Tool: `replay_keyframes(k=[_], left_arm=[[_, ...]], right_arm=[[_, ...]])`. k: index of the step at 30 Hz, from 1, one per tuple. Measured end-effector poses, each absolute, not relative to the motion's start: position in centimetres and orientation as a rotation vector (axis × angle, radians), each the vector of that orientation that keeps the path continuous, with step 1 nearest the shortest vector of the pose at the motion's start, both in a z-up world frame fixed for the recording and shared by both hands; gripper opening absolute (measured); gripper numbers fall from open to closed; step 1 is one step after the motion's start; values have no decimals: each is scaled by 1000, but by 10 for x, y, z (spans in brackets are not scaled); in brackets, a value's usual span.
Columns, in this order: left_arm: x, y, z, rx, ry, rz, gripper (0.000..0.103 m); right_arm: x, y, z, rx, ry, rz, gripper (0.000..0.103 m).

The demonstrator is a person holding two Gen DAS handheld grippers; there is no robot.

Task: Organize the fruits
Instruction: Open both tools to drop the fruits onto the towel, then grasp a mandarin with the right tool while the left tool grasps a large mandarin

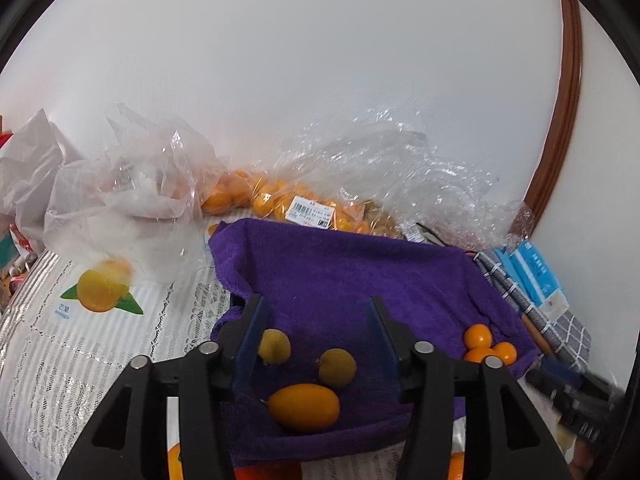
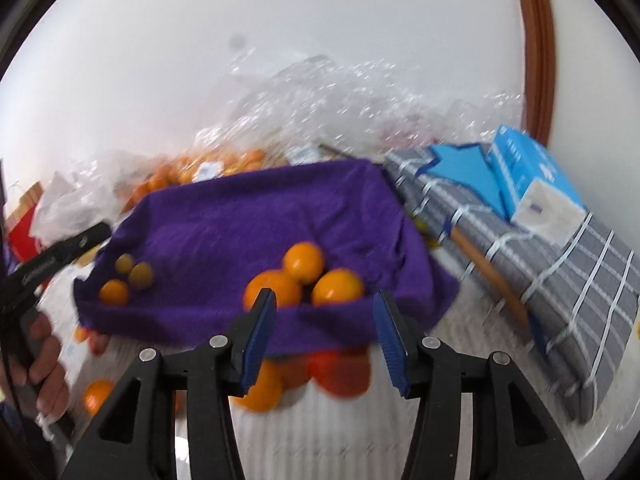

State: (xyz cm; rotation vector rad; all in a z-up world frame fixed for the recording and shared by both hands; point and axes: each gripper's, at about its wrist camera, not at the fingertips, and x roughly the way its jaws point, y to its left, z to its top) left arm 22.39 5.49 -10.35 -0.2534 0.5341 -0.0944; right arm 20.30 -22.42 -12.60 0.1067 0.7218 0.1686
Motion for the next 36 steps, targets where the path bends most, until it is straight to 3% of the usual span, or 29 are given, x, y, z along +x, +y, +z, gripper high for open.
replay_keyframes(k=[17,21,36], left_arm=[[163,47,-103,-237,542,-153,56],[149,50,-111,-259,560,-154,56],[126,29,-128,-265,624,-378,56]], right_arm=[[198,-197,-153,84,841,268,50],[191,-189,-152,37,809,297,30],[169,-235,-140,136,721,205,30]])
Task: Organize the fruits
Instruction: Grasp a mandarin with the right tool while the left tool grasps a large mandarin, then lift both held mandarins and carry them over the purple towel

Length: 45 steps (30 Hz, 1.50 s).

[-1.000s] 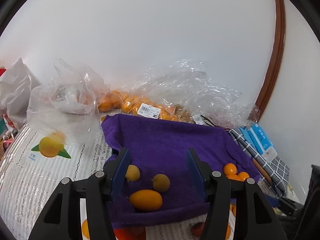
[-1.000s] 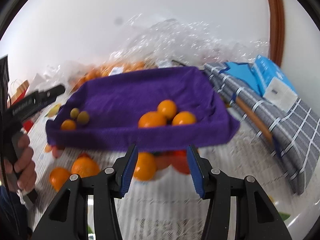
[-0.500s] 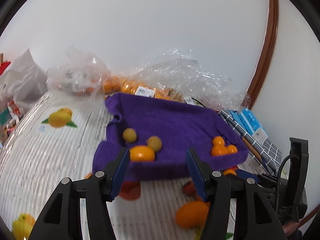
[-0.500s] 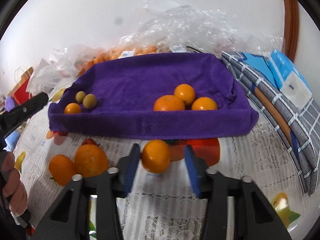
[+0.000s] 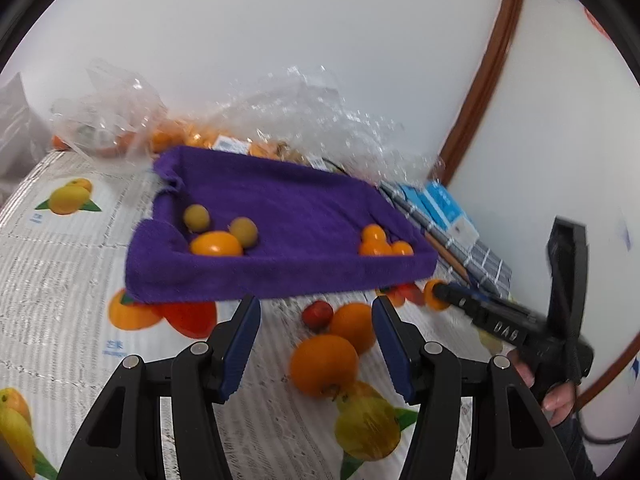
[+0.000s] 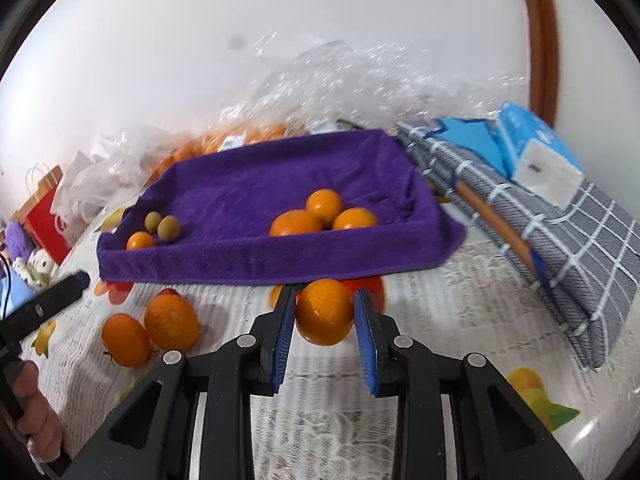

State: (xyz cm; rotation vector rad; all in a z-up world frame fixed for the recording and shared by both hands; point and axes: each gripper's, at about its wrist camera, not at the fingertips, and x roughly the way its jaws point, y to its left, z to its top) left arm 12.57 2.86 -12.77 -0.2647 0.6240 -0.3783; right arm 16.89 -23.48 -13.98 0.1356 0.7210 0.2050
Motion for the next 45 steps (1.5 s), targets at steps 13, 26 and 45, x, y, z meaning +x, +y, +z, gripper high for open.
replay_keyframes(k=[13,26,45], left_arm=[[133,3,-145,-183,757,-446,54],[134,10,-147,-206,775,-400,39],[131,7,-145,-191,757,-409,39]], right_arm=[[163,-247,-140,181,712,195,30],[166,-246,-144,175,721,184,30],[166,-250,-146,203,716,190,30]])
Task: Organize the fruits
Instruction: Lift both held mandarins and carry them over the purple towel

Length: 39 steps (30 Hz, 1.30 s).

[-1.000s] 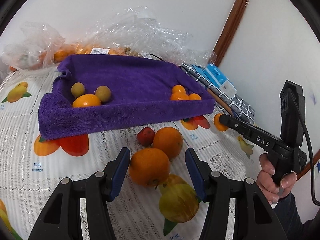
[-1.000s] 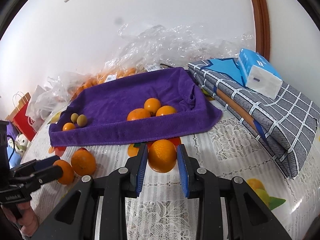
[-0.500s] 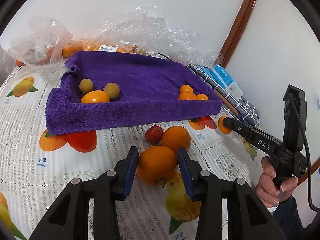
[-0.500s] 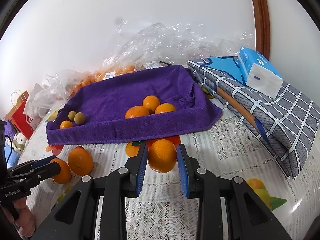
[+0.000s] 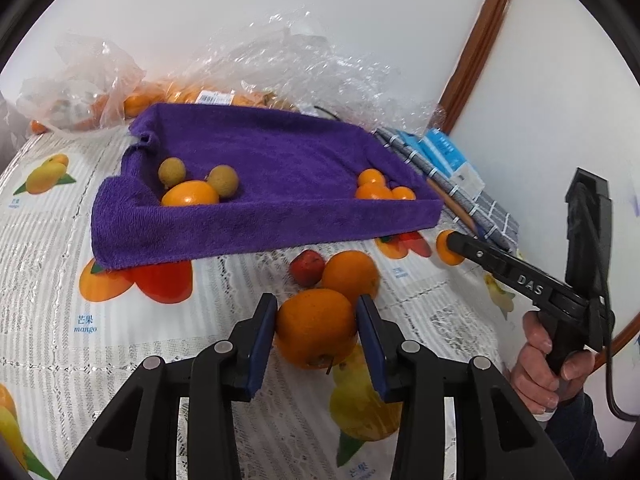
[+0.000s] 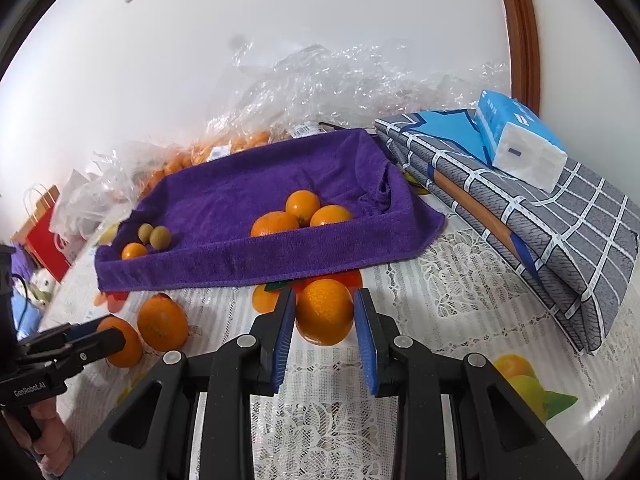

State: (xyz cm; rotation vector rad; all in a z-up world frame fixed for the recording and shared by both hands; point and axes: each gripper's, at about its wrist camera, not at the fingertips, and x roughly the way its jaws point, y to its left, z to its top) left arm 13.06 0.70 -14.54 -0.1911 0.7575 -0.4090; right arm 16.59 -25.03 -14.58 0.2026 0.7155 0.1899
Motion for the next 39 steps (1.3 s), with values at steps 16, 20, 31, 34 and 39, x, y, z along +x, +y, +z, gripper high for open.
replay_keyframes(k=[16,20,31,34,39], left_arm=[[135,28,-128,-270,727,-331,39],[142,35,-117,-294,710,-314,39],[171,37,-68,-270,638,-287,39],[185,34,-66,-268,631,-273,39],[207,33,-65,-275,620,-259,39]], right_arm=[[156,-254,-118,200,688,223,30],[161,-250,-99,179,665,236,30],[198,-233,-77,149,629,248,30],[212,-230,-74,149,623,246,30],[234,-225,-68,146,607,253,30]])
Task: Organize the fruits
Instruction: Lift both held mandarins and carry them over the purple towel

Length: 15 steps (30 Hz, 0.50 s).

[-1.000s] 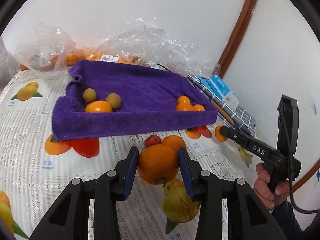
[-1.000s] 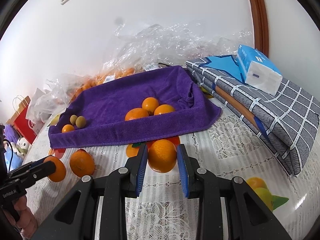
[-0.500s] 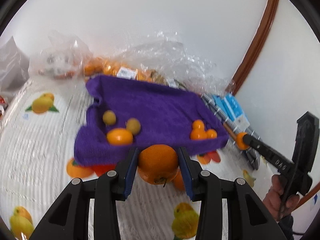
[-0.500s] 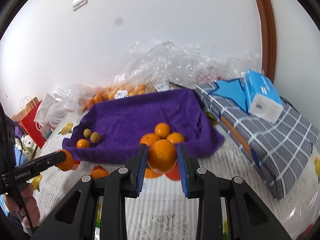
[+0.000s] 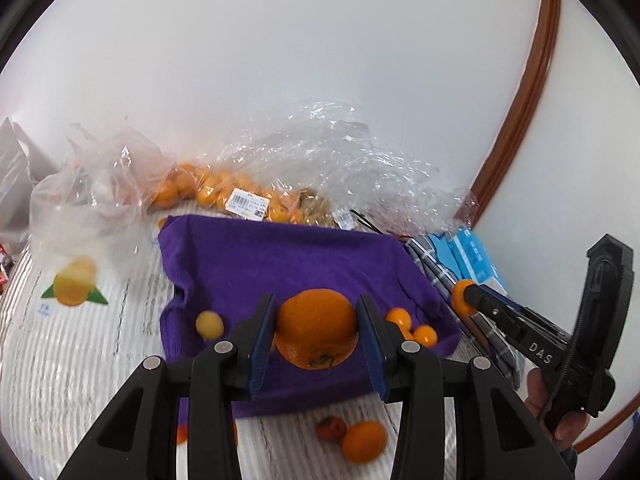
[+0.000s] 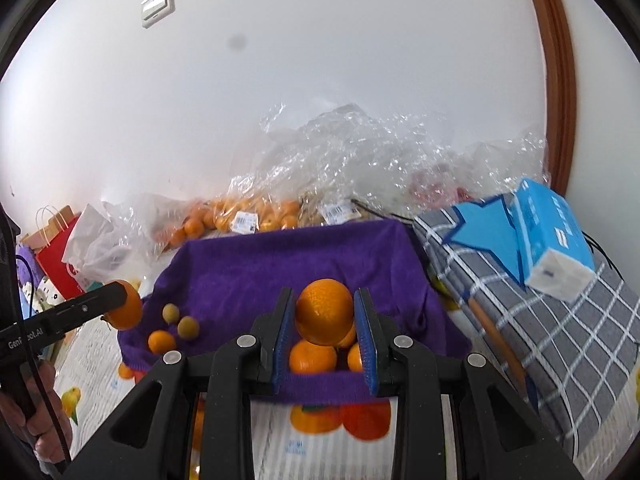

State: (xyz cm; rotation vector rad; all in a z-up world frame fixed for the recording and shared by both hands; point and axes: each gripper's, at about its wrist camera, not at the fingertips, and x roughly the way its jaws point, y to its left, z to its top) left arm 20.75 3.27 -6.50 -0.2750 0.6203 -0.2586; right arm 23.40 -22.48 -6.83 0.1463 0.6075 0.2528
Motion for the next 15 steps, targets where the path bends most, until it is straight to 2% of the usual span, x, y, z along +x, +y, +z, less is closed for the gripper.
replay_keyframes(k=[6,15], left_arm=[[242,37,-82,-298,641,-226,39],[253,64,-115,-404,672,-178,39]], right_arm=[[259,-218,-68,136,598,266,30],[285,-227,-105,166,685,253,30]])
